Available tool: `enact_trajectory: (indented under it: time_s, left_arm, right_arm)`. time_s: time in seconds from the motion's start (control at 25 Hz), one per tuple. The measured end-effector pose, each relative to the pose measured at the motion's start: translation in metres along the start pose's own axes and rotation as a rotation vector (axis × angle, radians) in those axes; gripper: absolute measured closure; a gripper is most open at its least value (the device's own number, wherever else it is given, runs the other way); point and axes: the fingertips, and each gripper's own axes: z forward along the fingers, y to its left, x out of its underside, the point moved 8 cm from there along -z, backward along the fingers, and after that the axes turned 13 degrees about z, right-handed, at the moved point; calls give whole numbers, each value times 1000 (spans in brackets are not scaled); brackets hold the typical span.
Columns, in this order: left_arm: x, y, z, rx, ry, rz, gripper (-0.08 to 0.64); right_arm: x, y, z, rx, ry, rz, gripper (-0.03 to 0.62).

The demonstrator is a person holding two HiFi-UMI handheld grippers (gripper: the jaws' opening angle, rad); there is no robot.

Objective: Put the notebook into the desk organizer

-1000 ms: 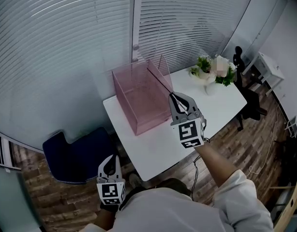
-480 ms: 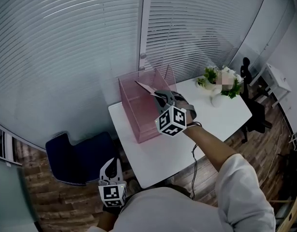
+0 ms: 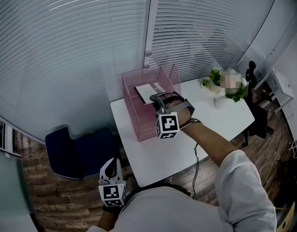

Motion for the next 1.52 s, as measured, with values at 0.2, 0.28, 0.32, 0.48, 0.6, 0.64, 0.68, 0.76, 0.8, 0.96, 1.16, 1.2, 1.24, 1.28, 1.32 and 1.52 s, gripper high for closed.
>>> enact_trajectory:
  time_s: [0.2, 0.28, 0.32, 0.48, 0.6, 0.64, 0.68, 0.76, 0.8, 0.96, 1.16, 1.2, 1.24, 1.28, 1.32, 1.52]
  left_arm:
    - [3, 0, 2, 1, 8, -5, 552]
    - [4, 0, 5, 5, 12, -5, 552]
    - [4, 0, 7, 7, 14, -5, 552]
    - [4, 2, 12, 15, 18, -1, 552]
    - [3, 1, 16, 21, 17, 0, 552]
    - [3, 1, 18, 22, 17, -1, 552]
    - [2, 1, 19, 24, 17, -1, 552]
    - [2, 1, 20, 26, 17, -1, 552]
    - [2, 1, 21, 26, 18, 0, 552]
    - [2, 2, 22, 26, 20, -2, 552]
    - [-2, 5, 21, 24, 23, -5, 552]
    - [0, 5, 22, 24, 23, -5, 552]
    - [2, 4, 23, 24, 23, -6, 552]
    - [3, 4, 24, 23, 22, -7, 552]
    - [4, 4, 25, 23, 22, -7, 552]
    - [3, 3, 24, 26, 19, -7, 552]
  right_arm:
    - [6, 20, 7, -12, -2, -119, 568]
    - [11, 27, 13, -33, 4, -120, 566]
    - [13, 31, 15, -47, 7, -113, 566]
    - [18, 36, 18, -84, 11, -98, 565]
    - [21, 40, 19, -112, 14, -102, 557]
    - [23, 42, 20, -121, 16, -104, 554]
    - [24, 43, 21, -130, 19, -104, 552]
    - [25, 45, 22, -143, 19, -102, 551]
    - [25, 45, 23, -145, 19, -104, 549]
    - [27, 47, 25, -162, 18, -102, 543]
    - [27, 49, 23, -225, 16, -72, 515]
    - [27, 51, 24, -243, 14, -69, 507]
    - [27, 52, 25, -262, 11, -64, 496]
    - [26, 52, 24, -280, 7, -58, 492]
    - [25, 51, 23, -295, 4, -52, 486]
    - [24, 42, 19, -381, 17, -24, 418]
